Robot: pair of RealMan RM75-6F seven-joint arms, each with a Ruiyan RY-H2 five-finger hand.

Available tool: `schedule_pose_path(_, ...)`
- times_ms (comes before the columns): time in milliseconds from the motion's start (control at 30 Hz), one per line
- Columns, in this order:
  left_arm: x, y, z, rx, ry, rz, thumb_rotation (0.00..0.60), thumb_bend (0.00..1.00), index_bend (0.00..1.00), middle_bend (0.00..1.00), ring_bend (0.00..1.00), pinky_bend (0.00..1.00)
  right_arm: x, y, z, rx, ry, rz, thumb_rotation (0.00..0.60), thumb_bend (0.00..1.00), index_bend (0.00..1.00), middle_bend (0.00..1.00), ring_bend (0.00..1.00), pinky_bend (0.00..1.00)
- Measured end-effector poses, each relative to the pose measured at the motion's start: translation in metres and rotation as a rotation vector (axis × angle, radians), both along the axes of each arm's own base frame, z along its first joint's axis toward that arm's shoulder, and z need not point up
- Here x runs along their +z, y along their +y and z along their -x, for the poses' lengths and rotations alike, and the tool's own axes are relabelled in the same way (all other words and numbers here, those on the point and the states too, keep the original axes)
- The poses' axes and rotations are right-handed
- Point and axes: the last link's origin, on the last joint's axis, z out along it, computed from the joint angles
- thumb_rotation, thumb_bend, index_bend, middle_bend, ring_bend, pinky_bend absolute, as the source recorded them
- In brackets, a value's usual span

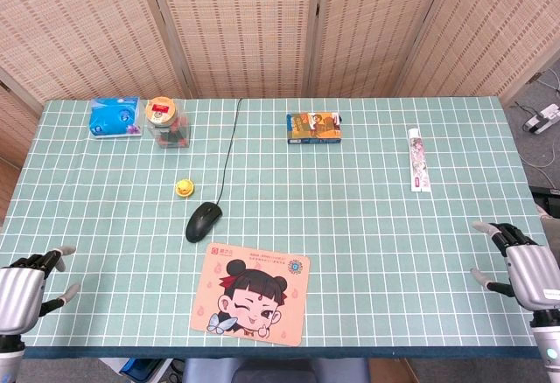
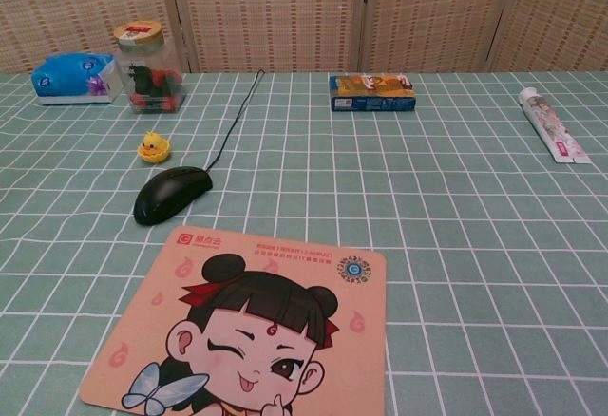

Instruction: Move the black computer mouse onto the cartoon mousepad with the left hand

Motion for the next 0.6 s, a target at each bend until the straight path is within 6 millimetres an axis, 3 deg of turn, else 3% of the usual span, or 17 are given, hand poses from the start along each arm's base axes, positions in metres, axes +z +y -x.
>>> schedule_pose_path(400, -0.005, 0.009, -0.007, -0.032, -0.011, 0.029, 0.6, 0.01, 0.42, 0.54, 0.55, 0.63, 0.004, 0.001, 0.001, -0.006, -0.014, 0.015, 0.6, 0.14, 0.24, 0.3, 0.22, 0.44)
schedule_pose_path(533, -0.008, 0.019, -0.017, -0.06, -0.029, 0.044, 0.6, 0.01, 0.4, 0.53, 0.58, 0.74, 0.005, 0.0, 0.003, -0.015, -0.019, 0.018, 0.6, 0.14, 0.23, 0.29, 0.22, 0.44)
schedule_pose_path(600, -0.009, 0.024, -0.025, -0.079, -0.036, 0.052, 0.6, 0.01, 0.4, 0.53, 0.65, 0.81, 0.007, 0.0, 0.003, -0.014, -0.023, 0.022, 0.6, 0.14, 0.23, 0.29, 0.22, 0.44)
